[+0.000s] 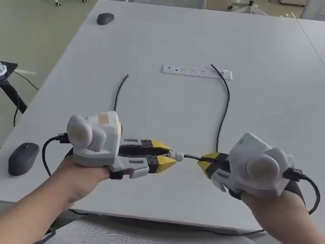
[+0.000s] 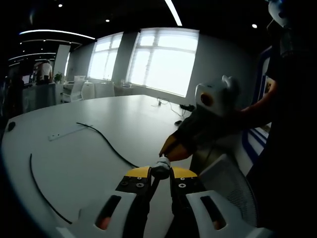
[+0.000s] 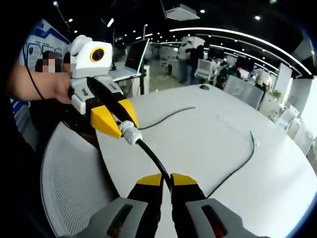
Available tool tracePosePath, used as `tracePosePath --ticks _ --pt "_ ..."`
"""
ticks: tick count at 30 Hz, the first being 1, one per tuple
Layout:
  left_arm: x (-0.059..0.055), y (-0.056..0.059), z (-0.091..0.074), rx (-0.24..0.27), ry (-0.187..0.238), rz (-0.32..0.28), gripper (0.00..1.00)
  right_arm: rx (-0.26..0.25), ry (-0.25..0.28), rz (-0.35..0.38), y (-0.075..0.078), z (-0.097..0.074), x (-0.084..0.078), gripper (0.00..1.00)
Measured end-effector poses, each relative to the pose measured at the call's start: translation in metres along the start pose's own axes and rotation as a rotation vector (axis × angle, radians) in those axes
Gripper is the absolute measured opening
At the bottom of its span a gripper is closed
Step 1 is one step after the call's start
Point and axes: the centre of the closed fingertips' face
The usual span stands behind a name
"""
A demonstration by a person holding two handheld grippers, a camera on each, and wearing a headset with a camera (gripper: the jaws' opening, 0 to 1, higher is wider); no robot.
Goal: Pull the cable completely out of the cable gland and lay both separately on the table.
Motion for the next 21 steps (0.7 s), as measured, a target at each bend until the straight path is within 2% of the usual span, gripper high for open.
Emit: tracePosePath --ticks 4,7,10,13,18,21 --pt "0.0 -0.001 0.0 0.004 0.001 -0.001 0.15 -0.037 -0.01 0.062 0.009 0.0 -0.01 0.0" --pt "0.0 0.0 0.001 0.006 0.002 -0.001 0.15 -0.064 -0.022 0.163 0.014 0.0 -0.021 0.0" --pt "0.0 0.0 0.001 0.009 0.003 -0.001 0.15 -0.089 -0.032 0.229 0.02 0.001 -0.029 0.0" --pt "-0.001 0.001 0.001 0.011 0.005 -0.004 0.15 -0.082 -0.034 0.324 0.02 0.004 -0.038 0.0" --pt "-0.003 0.003 0.004 0.009 -0.004 0.001 0.15 -0.082 -0.042 0.371 0.021 0.008 -0.048 0.0" --pt "-0.005 0.002 0.005 0.008 -0.014 0.003 0.15 -0.083 -0.051 0.37 0.018 0.009 -0.05 0.0"
Point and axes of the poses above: the centre of the closed fingertips' face, and the gripper's own axes: z roughly forward along the fingers, y roughly to its right, x roughly out of its top, and after that the axes turned 4 degrees about -y, right-handed
